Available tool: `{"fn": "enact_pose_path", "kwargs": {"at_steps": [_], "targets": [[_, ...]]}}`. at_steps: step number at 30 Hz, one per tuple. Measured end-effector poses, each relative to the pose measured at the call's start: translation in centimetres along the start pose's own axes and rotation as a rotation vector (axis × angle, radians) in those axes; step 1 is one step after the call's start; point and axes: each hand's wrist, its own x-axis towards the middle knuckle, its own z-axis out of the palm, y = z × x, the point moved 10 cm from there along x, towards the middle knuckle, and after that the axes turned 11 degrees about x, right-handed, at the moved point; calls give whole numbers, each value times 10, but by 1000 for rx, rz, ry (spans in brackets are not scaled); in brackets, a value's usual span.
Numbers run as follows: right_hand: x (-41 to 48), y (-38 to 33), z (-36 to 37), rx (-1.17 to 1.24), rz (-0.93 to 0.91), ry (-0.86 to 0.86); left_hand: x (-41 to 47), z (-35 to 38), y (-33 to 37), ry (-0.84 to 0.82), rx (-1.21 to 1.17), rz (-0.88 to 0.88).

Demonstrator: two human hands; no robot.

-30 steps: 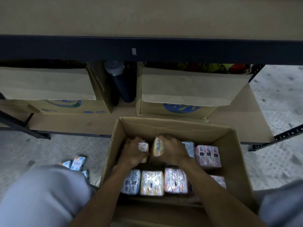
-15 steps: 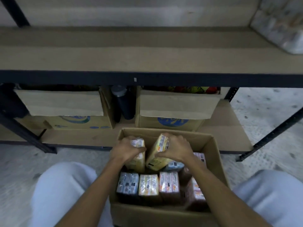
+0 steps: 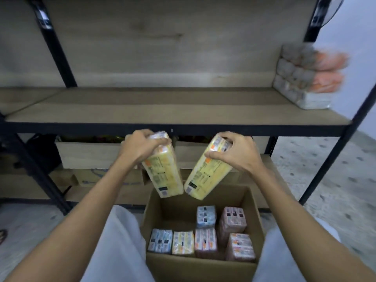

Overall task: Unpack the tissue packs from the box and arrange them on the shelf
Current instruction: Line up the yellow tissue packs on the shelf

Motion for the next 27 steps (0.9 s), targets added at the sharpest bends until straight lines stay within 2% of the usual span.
{"fn": "enact_pose_path", "kwargs": {"at_steps": [6, 11, 20, 27], "targets": [[17, -50, -92, 122, -101, 227, -2, -86, 48, 109, -253, 40], [32, -73, -143, 193, -157, 392, 9, -122, 62, 133, -481, 18], [63, -55, -169, 392, -116, 500, 41, -118, 53, 187, -723, -72], [82, -24, -181, 543, -77, 535, 65, -106, 48, 138, -769, -58]]}}
